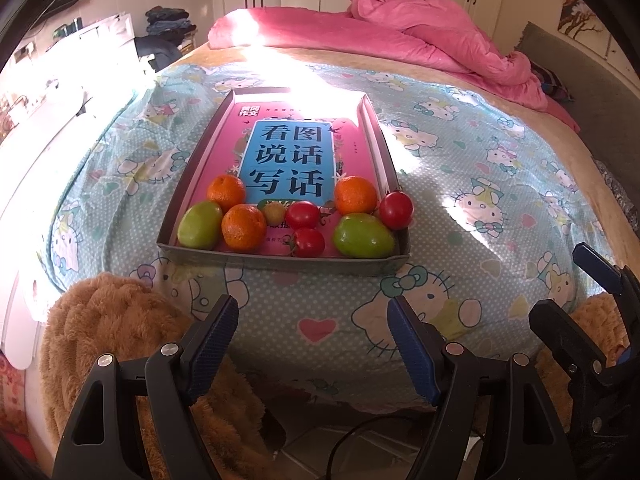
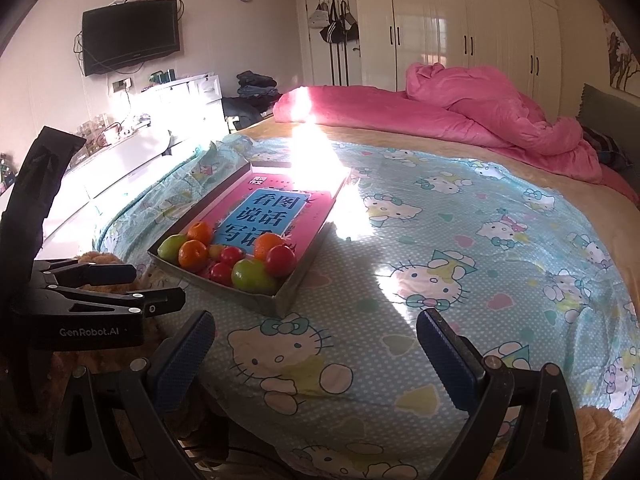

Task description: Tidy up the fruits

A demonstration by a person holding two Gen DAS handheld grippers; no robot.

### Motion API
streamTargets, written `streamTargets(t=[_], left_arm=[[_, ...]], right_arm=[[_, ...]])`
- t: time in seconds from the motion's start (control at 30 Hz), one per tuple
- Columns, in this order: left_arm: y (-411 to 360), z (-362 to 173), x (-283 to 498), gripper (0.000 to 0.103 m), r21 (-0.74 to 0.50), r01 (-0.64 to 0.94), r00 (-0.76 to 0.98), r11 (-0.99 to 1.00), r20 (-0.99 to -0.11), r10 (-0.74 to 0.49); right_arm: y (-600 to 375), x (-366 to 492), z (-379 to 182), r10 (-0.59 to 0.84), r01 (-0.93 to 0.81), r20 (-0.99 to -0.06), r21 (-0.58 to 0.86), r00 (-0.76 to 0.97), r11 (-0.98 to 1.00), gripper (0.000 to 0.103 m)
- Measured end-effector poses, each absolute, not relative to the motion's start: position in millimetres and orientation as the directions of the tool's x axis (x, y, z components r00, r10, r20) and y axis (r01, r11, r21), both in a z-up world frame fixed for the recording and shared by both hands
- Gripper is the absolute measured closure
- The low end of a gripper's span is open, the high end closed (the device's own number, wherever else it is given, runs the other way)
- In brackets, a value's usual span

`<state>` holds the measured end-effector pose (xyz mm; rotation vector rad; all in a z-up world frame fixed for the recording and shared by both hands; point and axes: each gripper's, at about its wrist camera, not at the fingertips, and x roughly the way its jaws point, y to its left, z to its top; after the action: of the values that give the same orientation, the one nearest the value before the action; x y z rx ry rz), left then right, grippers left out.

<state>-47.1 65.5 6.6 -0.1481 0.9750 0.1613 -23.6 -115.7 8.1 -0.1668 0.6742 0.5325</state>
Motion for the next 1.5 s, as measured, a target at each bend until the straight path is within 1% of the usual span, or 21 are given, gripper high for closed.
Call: streamTargets(t=[1.2, 1.4, 1.5], left_arm=[[65, 6, -46, 0.025, -0.01, -0.216, 0.542, 0.976, -0.833, 0.112], [78, 8, -44, 0.025, -0.026, -0.274, 0.538, 0.961, -0.833, 0.131], [91, 6, -39, 0.025, -0.068, -0.298, 0.535, 0.952, -0.838, 0.108]], right_arm=[[-120, -21, 12, 0.401, -0.503, -0.627, 0.016, 0.668, 0.864, 0.001], [-121, -20, 10, 0.398, -0.496, -0.632, 0.025, 0.665, 0.868, 0.001], [-124, -16, 10, 0.395, -0.48, -0.626, 0.036, 0.673, 0.876, 0.001]])
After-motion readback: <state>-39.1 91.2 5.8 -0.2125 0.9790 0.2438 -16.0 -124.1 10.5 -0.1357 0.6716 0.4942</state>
